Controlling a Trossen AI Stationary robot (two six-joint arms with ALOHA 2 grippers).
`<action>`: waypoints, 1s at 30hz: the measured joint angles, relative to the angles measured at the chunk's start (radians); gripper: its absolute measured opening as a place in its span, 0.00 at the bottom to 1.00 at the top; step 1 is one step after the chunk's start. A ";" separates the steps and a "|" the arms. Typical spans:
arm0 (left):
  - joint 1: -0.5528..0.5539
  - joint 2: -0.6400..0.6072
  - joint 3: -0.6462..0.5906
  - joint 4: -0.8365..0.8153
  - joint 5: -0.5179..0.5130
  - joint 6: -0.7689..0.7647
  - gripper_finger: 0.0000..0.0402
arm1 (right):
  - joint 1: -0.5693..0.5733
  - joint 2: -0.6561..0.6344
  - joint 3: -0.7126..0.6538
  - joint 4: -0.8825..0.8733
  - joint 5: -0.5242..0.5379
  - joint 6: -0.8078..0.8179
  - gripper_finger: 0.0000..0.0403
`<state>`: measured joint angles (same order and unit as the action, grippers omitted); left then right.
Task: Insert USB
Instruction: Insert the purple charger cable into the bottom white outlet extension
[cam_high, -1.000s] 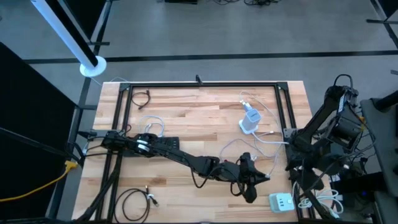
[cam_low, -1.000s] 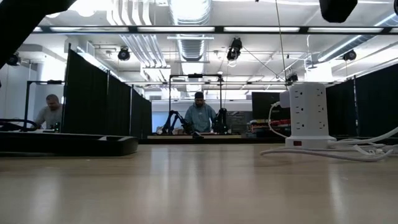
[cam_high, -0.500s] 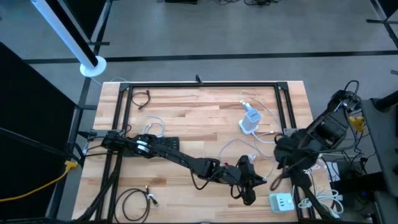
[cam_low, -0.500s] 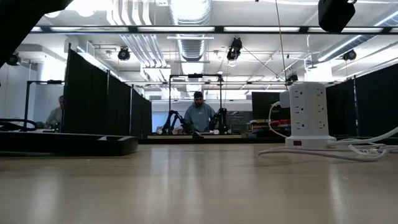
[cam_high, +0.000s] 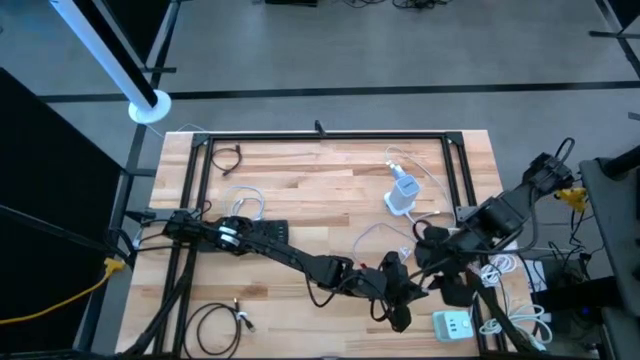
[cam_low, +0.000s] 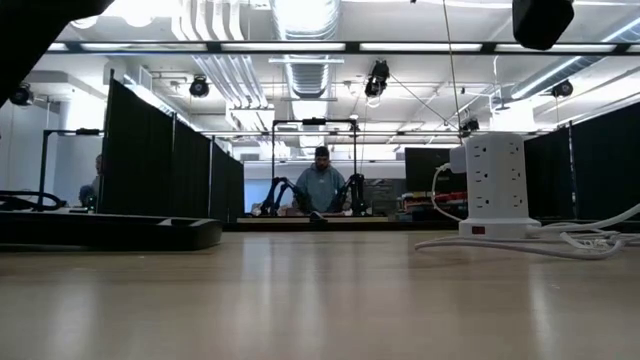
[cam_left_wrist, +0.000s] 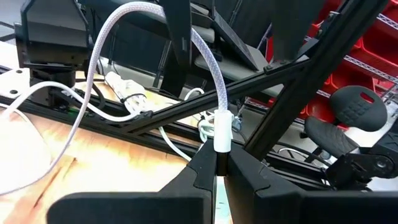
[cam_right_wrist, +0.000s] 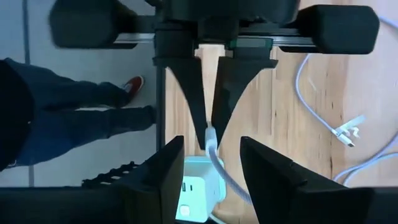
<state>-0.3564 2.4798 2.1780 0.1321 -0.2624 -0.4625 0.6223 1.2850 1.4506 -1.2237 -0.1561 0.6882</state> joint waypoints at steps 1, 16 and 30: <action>-0.001 0.000 0.000 0.000 -0.007 0.000 0.01 | 0.000 0.002 0.000 -0.001 0.000 0.002 0.33; -0.005 -0.002 0.000 0.108 -0.016 0.035 0.01 | 0.015 -0.015 -0.002 -0.048 0.024 0.025 0.23; -0.006 -0.002 0.000 0.093 -0.016 0.036 0.01 | 0.028 -0.043 -0.003 -0.029 -0.003 0.089 0.31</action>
<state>-0.3625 2.4783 2.1780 0.2256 -0.2781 -0.4267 0.6500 1.2416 1.4479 -1.2525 -0.1593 0.7776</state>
